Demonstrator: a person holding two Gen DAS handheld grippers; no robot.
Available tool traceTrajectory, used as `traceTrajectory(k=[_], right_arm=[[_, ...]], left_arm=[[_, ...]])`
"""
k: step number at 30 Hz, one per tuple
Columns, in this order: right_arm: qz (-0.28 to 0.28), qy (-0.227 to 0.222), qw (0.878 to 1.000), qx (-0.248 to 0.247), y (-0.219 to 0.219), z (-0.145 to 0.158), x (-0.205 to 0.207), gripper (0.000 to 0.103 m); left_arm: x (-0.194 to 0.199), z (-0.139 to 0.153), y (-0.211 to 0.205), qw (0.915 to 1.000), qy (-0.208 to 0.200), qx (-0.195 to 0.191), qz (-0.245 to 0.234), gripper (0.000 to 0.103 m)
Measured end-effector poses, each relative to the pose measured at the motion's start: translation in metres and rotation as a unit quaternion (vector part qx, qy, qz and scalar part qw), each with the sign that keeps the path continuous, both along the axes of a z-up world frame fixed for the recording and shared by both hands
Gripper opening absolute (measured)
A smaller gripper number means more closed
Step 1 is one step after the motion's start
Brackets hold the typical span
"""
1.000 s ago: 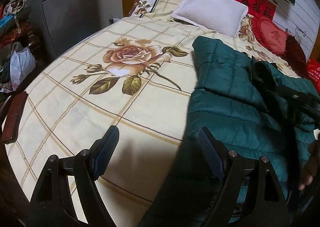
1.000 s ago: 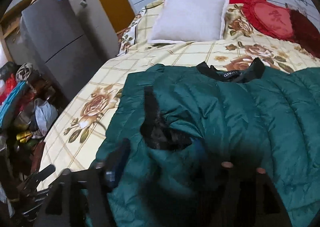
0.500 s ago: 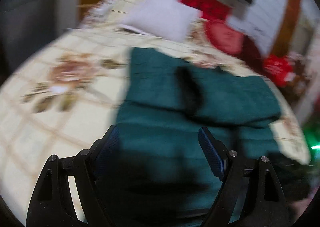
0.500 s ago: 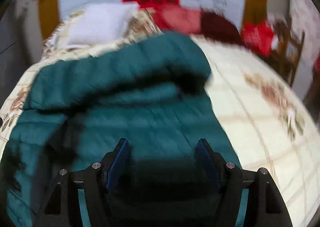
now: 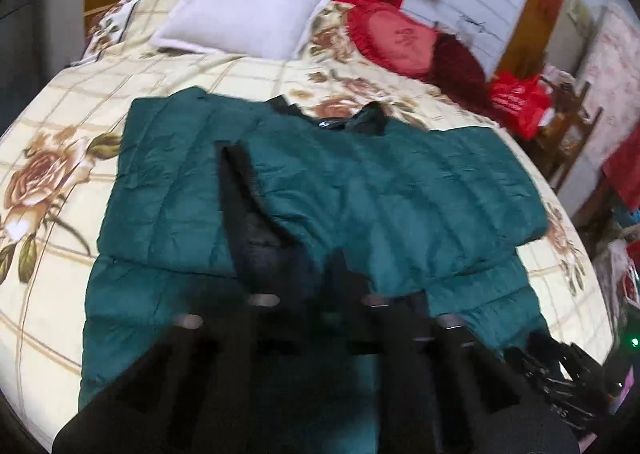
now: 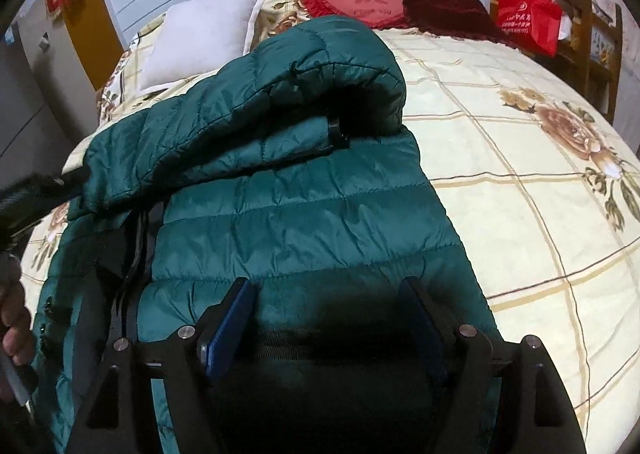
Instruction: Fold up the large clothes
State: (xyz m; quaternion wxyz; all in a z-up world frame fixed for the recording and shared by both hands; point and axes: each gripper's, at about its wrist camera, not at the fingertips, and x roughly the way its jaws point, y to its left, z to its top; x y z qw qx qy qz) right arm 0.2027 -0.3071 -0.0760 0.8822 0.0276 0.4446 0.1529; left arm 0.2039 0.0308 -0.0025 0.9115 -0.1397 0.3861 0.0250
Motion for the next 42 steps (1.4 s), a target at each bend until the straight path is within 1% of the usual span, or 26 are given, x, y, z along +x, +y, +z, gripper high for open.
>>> traceTrajectory(k=[1,5,7,10,11,13,14,17,21,22,23,24,25,26,27,28,29,30,32,34,35,37,39,40,41,42], right_arm=[[0.001,0.001,1.000,0.004,-0.001,0.000,-0.001,0.074],[0.004,0.002,1.000,0.012,-0.004,-0.001,-0.003,0.074],[0.006,0.001,1.000,0.013,-0.004,-0.002,-0.004,0.074],[0.006,0.001,1.000,0.011,-0.002,-0.002,-0.005,0.074],[0.007,0.001,1.000,0.009,-0.001,-0.002,-0.005,0.075],[0.007,0.001,1.000,0.002,0.002,-0.002,-0.005,0.076],[0.008,0.000,1.000,-0.001,0.002,-0.002,-0.005,0.077],[0.011,-0.003,1.000,-0.015,0.007,-0.002,-0.006,0.080],[0.016,-0.006,0.999,-0.027,0.012,-0.003,-0.007,0.082],[0.016,-0.006,1.000,-0.026,0.012,-0.003,-0.007,0.083],[0.016,-0.006,1.000,-0.024,0.011,-0.003,-0.007,0.083],[0.016,-0.006,1.000,-0.023,0.011,-0.003,-0.008,0.083],[0.017,-0.006,1.000,-0.023,0.011,-0.004,-0.007,0.083],[0.017,-0.006,1.000,-0.023,0.011,-0.004,-0.007,0.083],[0.018,-0.005,1.000,-0.023,0.011,-0.004,-0.007,0.083],[0.019,-0.005,1.000,-0.023,0.012,-0.004,-0.007,0.084],[0.020,-0.005,0.999,-0.024,0.012,-0.004,-0.007,0.085],[0.021,-0.005,0.999,-0.026,0.013,-0.004,-0.007,0.085],[0.022,-0.004,0.999,-0.029,0.014,-0.004,-0.006,0.086],[0.023,-0.005,0.999,-0.033,0.015,-0.004,-0.006,0.087],[0.023,-0.005,0.999,-0.034,0.015,-0.004,-0.006,0.087],[0.023,-0.005,0.999,-0.033,0.015,-0.004,-0.006,0.087],[0.024,-0.005,0.999,-0.032,0.015,-0.004,-0.006,0.087],[0.024,-0.005,0.999,-0.031,0.015,-0.004,-0.006,0.087],[0.025,-0.004,0.999,-0.030,0.015,-0.004,-0.006,0.087],[0.025,-0.004,0.999,-0.030,0.015,-0.004,-0.006,0.087]], left_arm=[[-0.002,0.002,0.004,0.9999,-0.008,-0.001,0.006,0.003],[-0.028,0.033,0.018,0.9975,-0.066,-0.004,0.028,0.001],[-0.042,0.055,0.036,0.9945,-0.095,-0.005,0.043,0.001],[-0.054,0.069,0.068,0.9912,-0.108,-0.015,0.076,0.001],[-0.054,0.070,0.076,0.9909,-0.106,-0.020,0.080,0.001],[-0.052,0.064,0.083,0.9928,-0.092,-0.049,0.059,0.001],[-0.051,0.060,0.081,0.9941,-0.082,-0.052,0.049,0.002],[-0.044,0.044,0.060,0.9975,-0.055,-0.034,0.028,0.003],[-0.027,0.009,0.032,0.9993,-0.003,-0.036,0.007,0.003],[-0.024,0.001,0.029,0.9990,0.005,-0.043,0.007,0.003],[-0.022,-0.009,0.028,0.9981,0.014,-0.059,0.010,0.003],[-0.022,-0.013,0.029,0.9969,0.013,-0.075,0.016,0.003],[-0.023,-0.015,0.030,0.9957,0.006,-0.090,0.021,0.007],[-0.025,-0.016,0.033,0.9937,-0.006,-0.109,0.025,0.013],[-0.026,-0.016,0.034,0.9919,-0.014,-0.124,0.025,0.038],[-0.027,-0.016,0.036,0.9898,-0.020,-0.139,0.025,0.070],[-0.029,-0.015,0.037,0.9878,-0.026,-0.151,0.028,0.084],[-0.030,-0.015,0.037,0.9866,-0.027,-0.159,0.027,0.103],[-0.027,-0.015,0.037,0.9846,-0.019,-0.172,0.023,0.102],[-0.018,-0.019,0.037,0.9814,-0.002,-0.192,0.014,0.102],[-0.012,-0.021,0.036,0.9810,0.007,-0.194,0.013,0.102],[-0.002,-0.028,0.035,0.9782,0.029,-0.205,0.019,0.102],[0.001,-0.029,0.035,0.9752,0.026,-0.217,0.033,0.101],[-0.003,-0.026,0.038,0.9739,0.011,-0.222,0.046,0.087],[-0.005,-0.025,0.040,0.9727,0.006,-0.225,0.057,0.074],[-0.008,-0.026,0.042,0.9722,0.014,-0.223,0.071,0.037]])
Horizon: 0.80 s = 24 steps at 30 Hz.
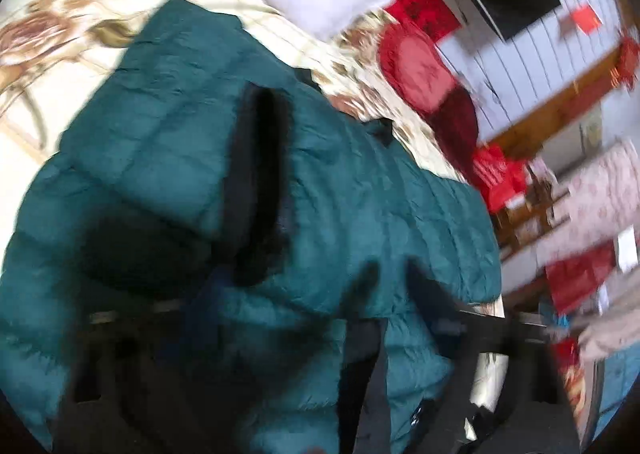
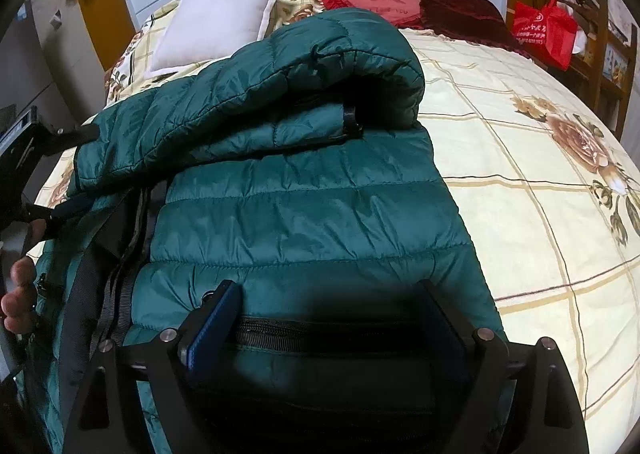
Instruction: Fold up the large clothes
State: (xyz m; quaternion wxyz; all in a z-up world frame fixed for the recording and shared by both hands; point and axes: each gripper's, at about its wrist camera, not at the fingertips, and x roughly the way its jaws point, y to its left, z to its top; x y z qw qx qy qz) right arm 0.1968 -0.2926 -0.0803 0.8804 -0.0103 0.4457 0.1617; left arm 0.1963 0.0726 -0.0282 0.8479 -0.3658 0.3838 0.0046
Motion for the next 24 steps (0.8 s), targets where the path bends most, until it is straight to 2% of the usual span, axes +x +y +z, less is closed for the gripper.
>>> traceTrajectory(k=[1,3,5,8,12,15,18,19,20,21,24], right_arm=[[0.000,0.000,1.000,0.000,0.000,0.000,0.000,0.087],[0.000,0.000,1.000,-0.001,0.000,0.000,0.000,0.087],[0.000,0.000,1.000,0.000,-0.001,0.000,0.000,0.087],[0.000,-0.002,1.000,0.002,-0.001,0.000,0.000,0.087],[0.000,-0.003,1.000,0.002,-0.002,-0.001,-0.001,0.087],[0.000,-0.002,1.000,0.003,-0.002,-0.001,-0.001,0.087],[0.001,0.000,1.000,0.004,-0.002,-0.002,0.000,0.088],[0.003,0.004,1.000,0.009,-0.002,-0.003,0.000,0.092],[0.014,0.014,1.000,0.018,-0.001,-0.005,0.002,0.102],[0.026,0.021,0.999,0.017,0.001,-0.006,0.002,0.103],[0.033,0.020,0.999,0.008,0.004,-0.004,0.000,0.103]], left_arm=[[0.000,-0.002,0.000,0.9999,0.013,0.001,0.002,0.020],[-0.005,0.000,-0.001,0.9999,0.014,0.006,-0.001,0.015],[-0.012,0.010,-0.003,0.9994,-0.003,0.035,0.003,0.014],[-0.026,0.026,0.001,0.9980,-0.033,0.053,0.010,0.014],[-0.035,0.048,0.019,0.9926,-0.057,0.103,0.029,0.014],[-0.030,0.050,0.048,0.9897,-0.049,0.125,0.049,0.014],[-0.015,0.038,0.069,0.9884,-0.021,0.139,0.056,0.014],[-0.010,0.032,0.071,0.9884,-0.011,0.141,0.054,0.015],[-0.004,0.022,0.073,0.9899,0.007,0.136,0.040,0.015],[0.001,0.012,0.073,0.9911,0.024,0.129,0.023,0.015],[-0.005,0.007,0.072,0.9916,0.010,0.127,0.019,0.019]])
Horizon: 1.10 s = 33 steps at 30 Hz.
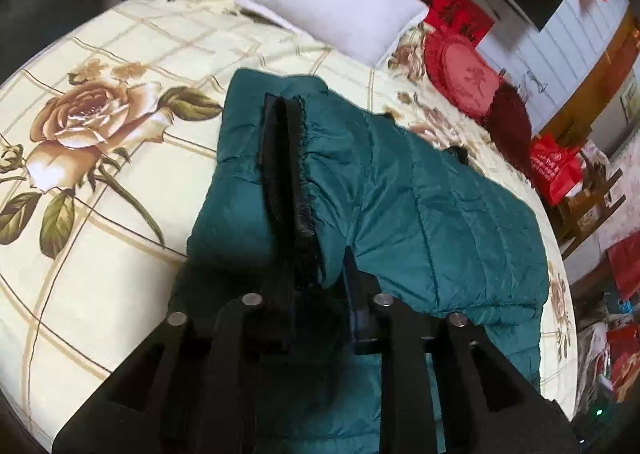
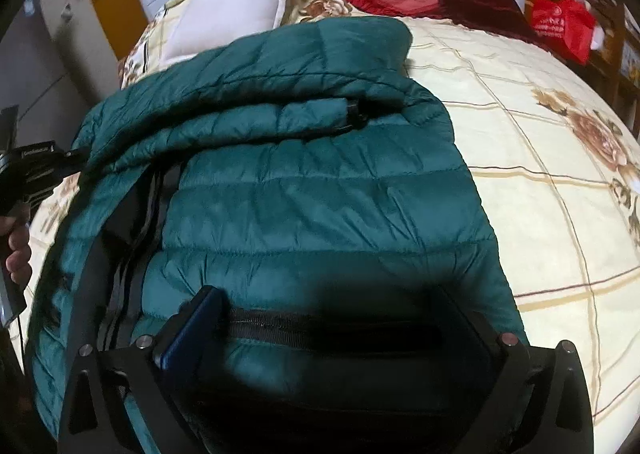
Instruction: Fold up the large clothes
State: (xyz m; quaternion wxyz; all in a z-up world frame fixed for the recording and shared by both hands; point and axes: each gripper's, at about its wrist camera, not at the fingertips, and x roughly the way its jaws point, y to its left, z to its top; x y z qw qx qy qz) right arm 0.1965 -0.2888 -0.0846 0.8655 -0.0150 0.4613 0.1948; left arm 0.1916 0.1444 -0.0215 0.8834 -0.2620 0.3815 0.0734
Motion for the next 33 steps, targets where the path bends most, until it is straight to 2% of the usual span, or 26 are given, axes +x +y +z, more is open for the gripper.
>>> traceTrajectory(k=[2,4,6,7,10,11,13,15,16,17,19,22,24,25,29,31,33], right_arm=[[0.000,-0.006,1.000,0.014,-0.004,0.008,-0.002,0.102],[-0.008,-0.046,0.997,0.056,-0.015,0.029,-0.008,0.101],[-0.023,-0.124,0.990,0.066,-0.022,0.061,-0.012,0.101],[-0.024,-0.144,0.987,0.067,-0.022,0.071,-0.010,0.101],[0.009,-0.162,0.985,0.065,-0.006,0.099,0.020,0.100],[0.015,-0.173,0.983,0.052,0.002,0.106,0.031,0.095],[0.039,-0.188,0.981,0.033,0.023,0.116,0.050,0.092],[0.066,-0.167,0.983,0.025,0.042,0.115,0.071,0.086],[0.067,-0.150,0.986,0.022,0.049,0.111,0.084,0.075],[0.071,-0.132,0.988,0.028,0.053,0.104,0.095,0.069],[0.080,-0.102,0.991,0.042,0.059,0.090,0.113,0.063],[0.073,-0.057,0.995,0.039,0.065,0.056,0.126,0.063],[0.072,-0.027,0.997,0.025,0.066,0.031,0.132,0.063],[0.073,-0.031,0.997,0.022,0.065,0.023,0.133,0.063],[0.085,-0.028,0.995,0.042,0.056,0.011,0.135,0.064],[0.091,-0.022,0.995,0.026,0.058,0.012,0.134,0.064],[0.101,-0.014,0.995,0.004,0.062,0.022,0.133,0.065]], left_arm=[[-0.009,0.004,0.003,0.9998,-0.012,-0.017,-0.002,0.019],[-0.021,0.016,0.007,0.9992,-0.037,-0.015,0.002,0.020],[-0.027,0.035,0.003,0.9981,-0.058,0.016,0.008,0.021],[-0.028,0.044,0.000,0.9973,-0.066,0.032,0.013,0.021],[-0.029,0.077,-0.014,0.9907,-0.089,0.099,0.028,0.021],[-0.027,0.082,-0.015,0.9895,-0.090,0.109,0.031,0.021],[-0.026,0.091,-0.014,0.9884,-0.099,0.107,0.043,0.021],[-0.030,0.096,-0.013,0.9844,-0.111,0.112,0.078,0.021],[-0.030,0.097,-0.015,0.9819,-0.114,0.115,0.098,0.021],[-0.024,0.096,-0.019,0.9835,-0.110,0.112,0.089,0.021],[0.004,0.079,-0.033,0.9901,-0.082,0.108,0.034,0.021],[0.042,0.036,-0.045,0.9917,0.005,0.129,-0.002,0.021],[0.055,0.009,-0.041,0.9894,0.048,0.137,0.003,0.022],[0.058,-0.004,-0.036,0.9893,0.060,0.133,0.003,0.022],[0.053,-0.019,-0.026,0.9895,0.039,0.138,-0.016,0.023],[0.051,-0.019,-0.020,0.9913,0.034,0.126,-0.019,0.023],[0.043,-0.006,-0.016,0.9930,0.028,0.115,-0.005,0.023]])
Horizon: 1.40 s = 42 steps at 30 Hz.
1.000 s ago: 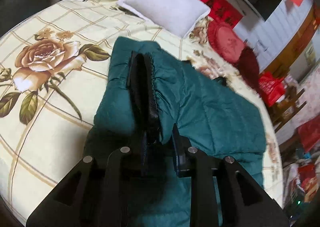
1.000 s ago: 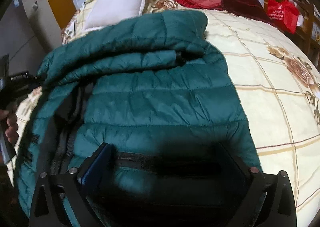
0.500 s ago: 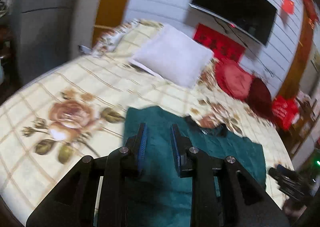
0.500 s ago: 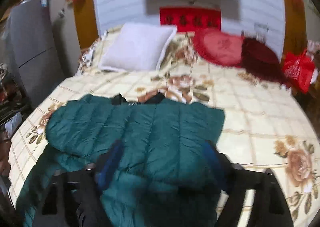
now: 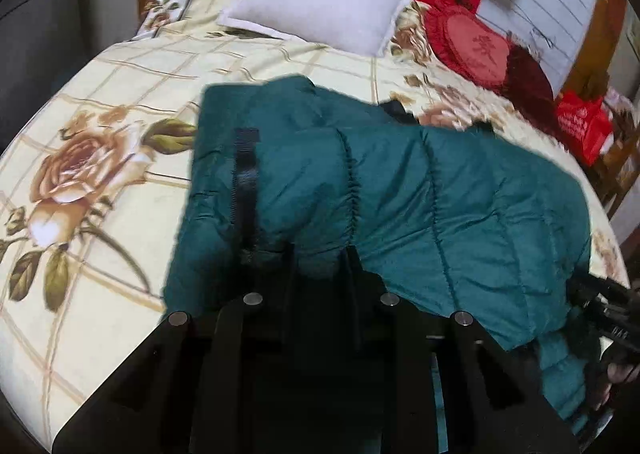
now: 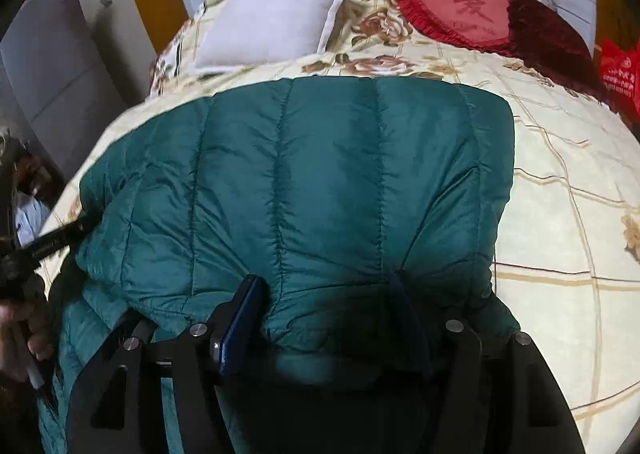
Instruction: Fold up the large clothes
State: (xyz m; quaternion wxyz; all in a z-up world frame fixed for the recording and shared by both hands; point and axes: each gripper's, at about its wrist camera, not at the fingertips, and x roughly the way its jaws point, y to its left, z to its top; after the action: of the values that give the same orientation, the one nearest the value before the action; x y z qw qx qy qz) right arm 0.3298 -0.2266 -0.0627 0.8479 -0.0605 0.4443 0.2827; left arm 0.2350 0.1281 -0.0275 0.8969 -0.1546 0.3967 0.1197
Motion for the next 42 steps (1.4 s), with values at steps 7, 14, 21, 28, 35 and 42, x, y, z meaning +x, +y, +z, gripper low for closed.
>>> traceTrajectory(k=[7,14,21,28,35,42], right_arm=[[-0.037,-0.091,0.991,0.086,-0.008,0.079,0.007,0.072],[-0.052,-0.004,0.997,0.051,0.033,0.037,0.073,0.073],[-0.038,0.026,0.999,0.020,0.033,-0.016,0.086,0.075],[-0.070,-0.003,0.998,0.000,0.037,0.023,0.071,0.074],[-0.036,-0.025,0.997,0.058,0.025,0.031,0.008,0.086],[-0.030,-0.007,0.999,0.037,0.031,-0.005,0.008,0.096]], left_arm=[[-0.005,0.061,-0.004,0.9962,-0.085,0.014,0.012,0.023],[0.029,0.003,0.008,0.9997,0.008,-0.010,0.019,0.023],[0.025,-0.014,0.007,0.9997,-0.009,-0.023,0.004,0.023],[0.014,-0.004,0.006,0.9999,-0.014,-0.003,-0.006,0.023],[-0.005,-0.005,-0.001,0.9997,-0.018,0.014,-0.008,0.023],[0.006,-0.013,-0.005,0.9991,0.013,0.032,-0.024,0.023]])
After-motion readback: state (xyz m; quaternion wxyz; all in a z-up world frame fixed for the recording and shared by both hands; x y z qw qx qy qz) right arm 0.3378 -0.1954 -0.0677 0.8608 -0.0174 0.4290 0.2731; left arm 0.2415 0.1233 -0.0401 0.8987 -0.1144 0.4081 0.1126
